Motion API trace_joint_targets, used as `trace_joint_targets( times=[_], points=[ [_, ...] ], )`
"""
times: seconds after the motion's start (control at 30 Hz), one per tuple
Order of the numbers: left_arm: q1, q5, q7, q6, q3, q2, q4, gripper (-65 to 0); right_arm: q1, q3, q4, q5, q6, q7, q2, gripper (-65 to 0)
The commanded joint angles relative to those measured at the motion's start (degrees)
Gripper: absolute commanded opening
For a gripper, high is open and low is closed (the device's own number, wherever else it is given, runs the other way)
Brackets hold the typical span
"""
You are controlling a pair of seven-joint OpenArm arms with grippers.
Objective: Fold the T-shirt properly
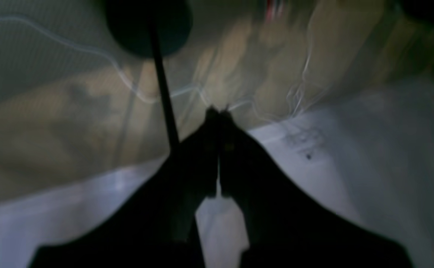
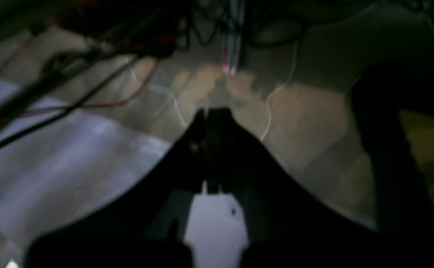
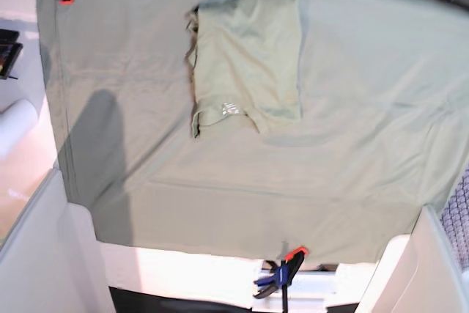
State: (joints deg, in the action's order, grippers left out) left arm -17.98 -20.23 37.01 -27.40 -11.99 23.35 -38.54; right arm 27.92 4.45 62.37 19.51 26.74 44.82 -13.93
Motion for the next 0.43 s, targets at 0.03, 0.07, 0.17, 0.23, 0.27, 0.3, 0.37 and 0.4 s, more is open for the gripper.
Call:
trace_joint_targets(
  times=[0.03,0.07,0.17,0.23,0.27,0.3,0.37,0.4],
  points=[
    [3.54,0.13,0.48,-0.24,-2.54,0.42,5.03,-65.0,-2.32,-2.08,-4.46,-2.91,-2.08,0.17,-0.13,-65.0],
    [5.42,0.11,0.46,-0.24,-4.59,0.31,6.78,-65.0,-3.78,-2.99,-6.78,-4.07,-3.13,0.15,0.02,-65.0],
    [9.86,-1.05,0.61,0.24,-11.54,0.33,9.16,-65.0,-8.39,-3.58,-12.24,-5.22,-3.34,0.55,0.83,-65.0],
    [11.52,-2.82,0.70,2.54,-15.23,0.15,9.42,-65.0,-10.80,-3.30,-14.01,-5.62,-3.34,2.14,1.62,-65.0],
    [12.28,-3.58,0.70,3.58,-16.63,-0.04,9.40,-65.0,-11.65,-3.02,-14.23,-5.88,-3.32,2.93,1.97,-65.0],
    [12.59,-4.24,0.81,4.39,-17.62,-0.44,9.40,-65.0,-12.37,-2.75,-14.21,-6.05,-3.26,3.23,2.29,-65.0],
    [12.92,-4.37,0.39,4.48,-18.32,-1.42,9.40,-65.0,-13.46,-2.58,-14.16,-6.03,-3.17,2.62,2.58,-65.0],
    [12.90,-4.37,-0.42,4.46,-18.32,-1.88,9.38,-65.0,-14.16,-2.58,-14.14,-6.03,-3.17,1.57,2.69,-65.0]
  ],
)
